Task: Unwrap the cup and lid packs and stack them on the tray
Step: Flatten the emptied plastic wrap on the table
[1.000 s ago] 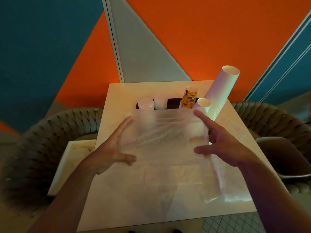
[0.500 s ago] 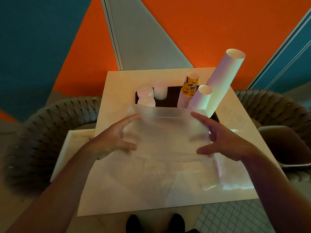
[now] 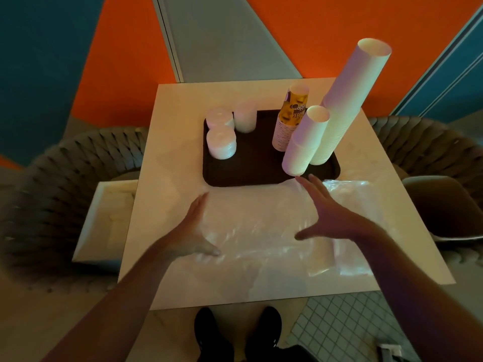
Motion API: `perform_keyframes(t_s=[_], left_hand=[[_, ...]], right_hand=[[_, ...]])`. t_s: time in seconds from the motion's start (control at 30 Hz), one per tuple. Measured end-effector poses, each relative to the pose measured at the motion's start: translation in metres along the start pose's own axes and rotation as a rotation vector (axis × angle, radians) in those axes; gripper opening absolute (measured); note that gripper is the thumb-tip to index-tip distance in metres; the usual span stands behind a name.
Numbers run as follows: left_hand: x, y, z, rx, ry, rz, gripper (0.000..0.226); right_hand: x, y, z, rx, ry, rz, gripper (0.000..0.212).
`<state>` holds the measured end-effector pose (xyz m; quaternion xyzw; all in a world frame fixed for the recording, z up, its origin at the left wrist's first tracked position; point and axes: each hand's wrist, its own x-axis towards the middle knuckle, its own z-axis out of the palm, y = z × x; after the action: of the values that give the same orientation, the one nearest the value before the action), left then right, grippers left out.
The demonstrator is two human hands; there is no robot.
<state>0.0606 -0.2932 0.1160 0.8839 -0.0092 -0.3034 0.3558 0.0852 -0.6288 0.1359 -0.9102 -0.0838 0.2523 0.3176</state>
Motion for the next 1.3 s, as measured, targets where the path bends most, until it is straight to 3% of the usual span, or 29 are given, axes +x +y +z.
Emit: perform_keyframes(t_s=[0.1,0.2,0.33,0.47,0.53,0.63,0.73,0.87,1.03,1.3], left_hand=[[0.007,-0.005,0.015,0.01,-0.021,-0.019,0.14],[0.012,-0.008,0.026,0.001,-0.002,-0.044,0.136],[0.007,-0.017,0.027,-0.178,0.059,-0.154,0.122],[-0.005,-0.02,0.023,0.084,0.325,-0.238,0.089],[-0.006,-0.007,0.029,0.222,0.464,-0.121,0.072],[0.011,0.022,0.05,0.37,0.389,0.158,0.06],[0.039,0.036,0.074,0.506,0.15,0.23,0.071],[0.064,0.013,0.079,0.599,-0.067,0.114,0.103],[0.058,-0.017,0.059,0.716,-0.139,0.053,0.145],[0.051,-0.034,0.039,0.857,-0.197,-0.046,0.166]], right_hand=[[0.011,0.003,0.03,-0.076,0.314,-0.065,0.092],[0.019,-0.005,0.067,-0.161,0.226,-0.092,0.067],[0.022,-0.004,0.092,-0.325,0.056,-0.029,0.067],[0.021,-0.008,0.092,-0.318,0.138,-0.06,0.063],[0.023,-0.012,0.091,-0.336,0.149,-0.08,0.062],[0.031,-0.016,0.095,-0.381,0.074,-0.083,0.068],[0.039,-0.017,0.1,-0.416,-0.014,-0.082,0.084],[0.043,-0.015,0.095,-0.498,-0.114,-0.032,0.112],[0.04,0.0,0.08,-0.646,-0.209,-0.009,0.139],[0.039,0.009,0.075,-0.756,-0.267,0.015,0.158]])
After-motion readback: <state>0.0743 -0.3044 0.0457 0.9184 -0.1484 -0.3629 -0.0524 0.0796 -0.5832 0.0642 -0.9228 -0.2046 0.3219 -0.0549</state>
